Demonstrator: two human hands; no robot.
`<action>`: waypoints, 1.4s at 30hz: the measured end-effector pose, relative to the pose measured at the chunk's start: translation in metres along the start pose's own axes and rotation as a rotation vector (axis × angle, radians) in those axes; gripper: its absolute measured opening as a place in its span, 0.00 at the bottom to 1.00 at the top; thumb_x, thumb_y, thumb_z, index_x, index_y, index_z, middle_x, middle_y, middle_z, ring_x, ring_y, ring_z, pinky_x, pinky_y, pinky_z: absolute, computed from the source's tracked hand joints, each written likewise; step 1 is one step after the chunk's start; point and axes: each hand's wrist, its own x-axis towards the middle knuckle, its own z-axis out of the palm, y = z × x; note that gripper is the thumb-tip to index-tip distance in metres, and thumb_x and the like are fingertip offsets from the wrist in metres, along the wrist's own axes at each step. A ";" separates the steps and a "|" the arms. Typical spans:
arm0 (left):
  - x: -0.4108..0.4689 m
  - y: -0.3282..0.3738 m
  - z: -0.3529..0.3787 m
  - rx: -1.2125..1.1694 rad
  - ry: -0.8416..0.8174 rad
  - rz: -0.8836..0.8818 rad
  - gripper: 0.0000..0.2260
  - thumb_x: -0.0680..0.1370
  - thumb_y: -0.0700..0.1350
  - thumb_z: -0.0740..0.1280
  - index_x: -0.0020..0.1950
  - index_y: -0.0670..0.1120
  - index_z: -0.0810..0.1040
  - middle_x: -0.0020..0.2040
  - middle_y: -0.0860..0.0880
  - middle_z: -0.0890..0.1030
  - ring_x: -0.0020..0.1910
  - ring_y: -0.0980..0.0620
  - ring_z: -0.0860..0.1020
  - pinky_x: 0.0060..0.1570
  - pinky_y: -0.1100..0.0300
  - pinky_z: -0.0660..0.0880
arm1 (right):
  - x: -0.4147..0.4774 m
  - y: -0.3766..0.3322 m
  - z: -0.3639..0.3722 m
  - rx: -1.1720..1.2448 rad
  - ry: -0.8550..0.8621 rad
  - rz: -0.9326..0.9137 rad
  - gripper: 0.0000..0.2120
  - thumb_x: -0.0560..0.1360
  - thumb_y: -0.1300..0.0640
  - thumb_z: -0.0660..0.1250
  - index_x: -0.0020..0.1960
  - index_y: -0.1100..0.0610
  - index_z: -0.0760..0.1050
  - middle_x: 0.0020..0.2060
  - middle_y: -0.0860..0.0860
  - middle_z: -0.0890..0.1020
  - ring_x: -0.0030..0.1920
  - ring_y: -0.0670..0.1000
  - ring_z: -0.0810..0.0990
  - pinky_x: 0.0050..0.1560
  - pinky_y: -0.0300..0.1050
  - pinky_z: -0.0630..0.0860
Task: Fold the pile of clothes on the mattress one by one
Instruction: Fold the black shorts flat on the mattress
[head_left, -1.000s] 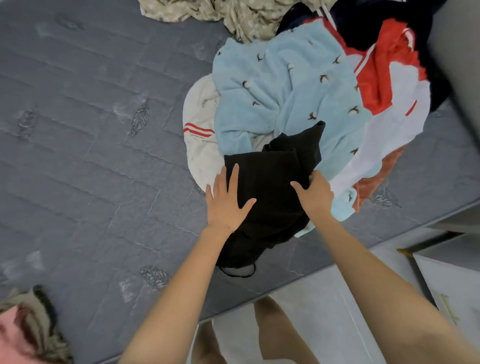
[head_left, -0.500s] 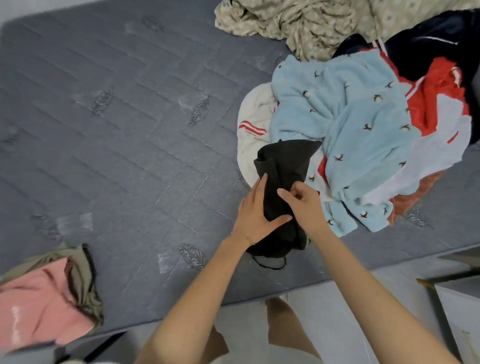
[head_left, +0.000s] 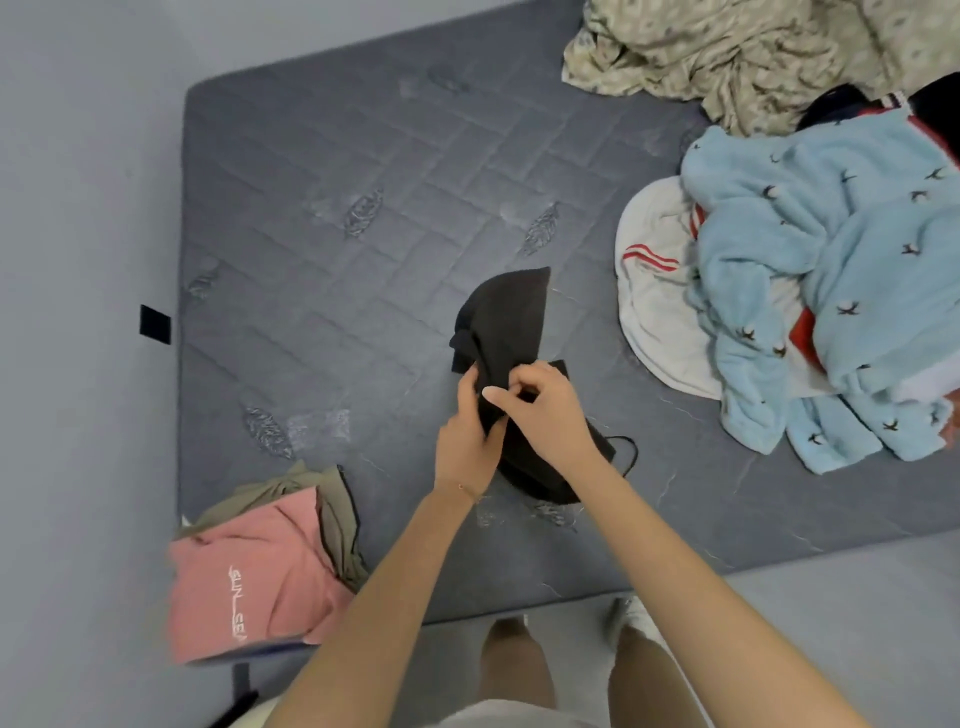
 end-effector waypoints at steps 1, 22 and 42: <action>-0.002 -0.007 -0.009 -0.029 0.023 0.001 0.31 0.79 0.41 0.63 0.77 0.52 0.52 0.48 0.46 0.81 0.39 0.49 0.79 0.37 0.58 0.72 | -0.001 -0.004 0.009 -0.012 -0.005 0.000 0.15 0.73 0.58 0.73 0.32 0.54 0.69 0.35 0.50 0.72 0.42 0.48 0.69 0.45 0.37 0.65; 0.007 0.007 -0.047 -0.477 -0.065 -0.016 0.25 0.78 0.41 0.66 0.73 0.53 0.64 0.64 0.60 0.74 0.67 0.57 0.71 0.68 0.49 0.69 | -0.002 0.030 -0.021 0.016 0.004 0.129 0.11 0.76 0.51 0.70 0.46 0.61 0.78 0.39 0.53 0.81 0.40 0.46 0.78 0.39 0.36 0.71; 0.015 0.075 -0.109 -0.183 -0.166 0.267 0.09 0.75 0.42 0.71 0.37 0.51 0.75 0.30 0.62 0.76 0.32 0.68 0.72 0.34 0.73 0.66 | 0.008 -0.047 -0.033 -0.103 -0.222 -0.063 0.19 0.77 0.44 0.65 0.49 0.61 0.80 0.39 0.56 0.81 0.37 0.50 0.76 0.41 0.47 0.72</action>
